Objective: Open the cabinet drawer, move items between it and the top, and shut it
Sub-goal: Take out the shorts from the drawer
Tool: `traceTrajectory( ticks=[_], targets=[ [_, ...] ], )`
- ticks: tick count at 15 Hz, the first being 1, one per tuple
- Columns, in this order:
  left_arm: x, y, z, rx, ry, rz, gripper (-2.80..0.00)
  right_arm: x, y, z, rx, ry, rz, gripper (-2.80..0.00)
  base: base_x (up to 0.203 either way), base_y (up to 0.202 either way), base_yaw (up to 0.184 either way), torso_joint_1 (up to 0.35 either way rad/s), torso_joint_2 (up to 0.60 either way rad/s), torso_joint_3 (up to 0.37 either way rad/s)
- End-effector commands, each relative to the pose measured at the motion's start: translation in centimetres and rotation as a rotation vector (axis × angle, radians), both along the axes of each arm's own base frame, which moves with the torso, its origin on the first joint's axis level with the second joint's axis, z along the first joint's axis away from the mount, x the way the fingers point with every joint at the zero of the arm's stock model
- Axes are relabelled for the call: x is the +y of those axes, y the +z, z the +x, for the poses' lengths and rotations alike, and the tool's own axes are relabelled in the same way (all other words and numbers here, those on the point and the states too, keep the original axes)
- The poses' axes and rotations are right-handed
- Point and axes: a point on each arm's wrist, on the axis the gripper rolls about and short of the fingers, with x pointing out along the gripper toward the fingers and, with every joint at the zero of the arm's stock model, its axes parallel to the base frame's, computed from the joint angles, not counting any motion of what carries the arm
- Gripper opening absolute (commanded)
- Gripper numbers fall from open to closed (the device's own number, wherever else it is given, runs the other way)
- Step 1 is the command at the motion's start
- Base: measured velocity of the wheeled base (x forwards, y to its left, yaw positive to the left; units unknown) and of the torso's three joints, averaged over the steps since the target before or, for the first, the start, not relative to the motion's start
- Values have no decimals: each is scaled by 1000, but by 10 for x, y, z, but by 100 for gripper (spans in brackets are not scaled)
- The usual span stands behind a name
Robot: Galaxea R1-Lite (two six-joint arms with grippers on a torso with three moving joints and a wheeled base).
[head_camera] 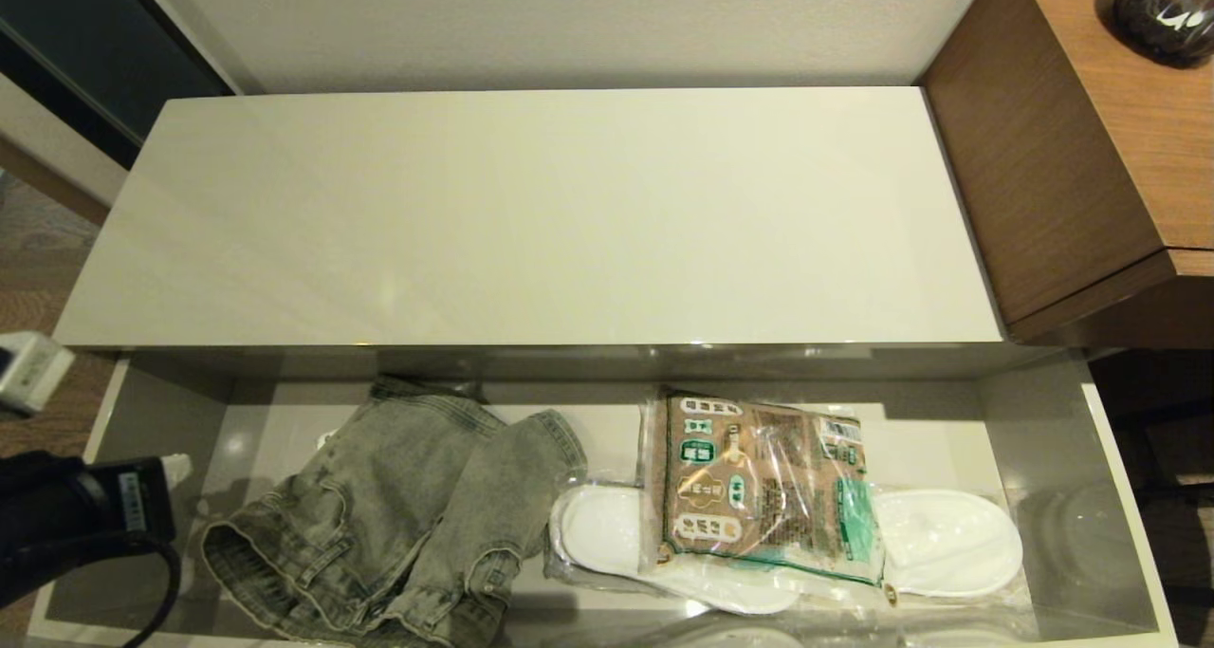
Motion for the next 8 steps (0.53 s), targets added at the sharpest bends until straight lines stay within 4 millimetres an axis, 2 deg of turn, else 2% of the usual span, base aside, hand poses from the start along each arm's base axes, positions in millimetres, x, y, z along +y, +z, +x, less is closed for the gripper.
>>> traceTrajectory(
  ticks=[1,4,5,8],
  targets=[
    [-1,-21,30,130,-6,-5,-280,0,-1,0,1,0,0,-280,0,0,0,0,0,0],
    [-1,-47,41,259,7,-2,-280,0,-1,0,1,0,0,-280,0,0,0,0,0,0],
    [-1,-52,43,285,20,3,0,0,-1,0,1,0,0,-280,0,0,0,0,0,0],
    [0,-58,43,310,43,5,0,0,-1,0,1,0,0,-280,0,0,0,0,0,0]
  ],
)
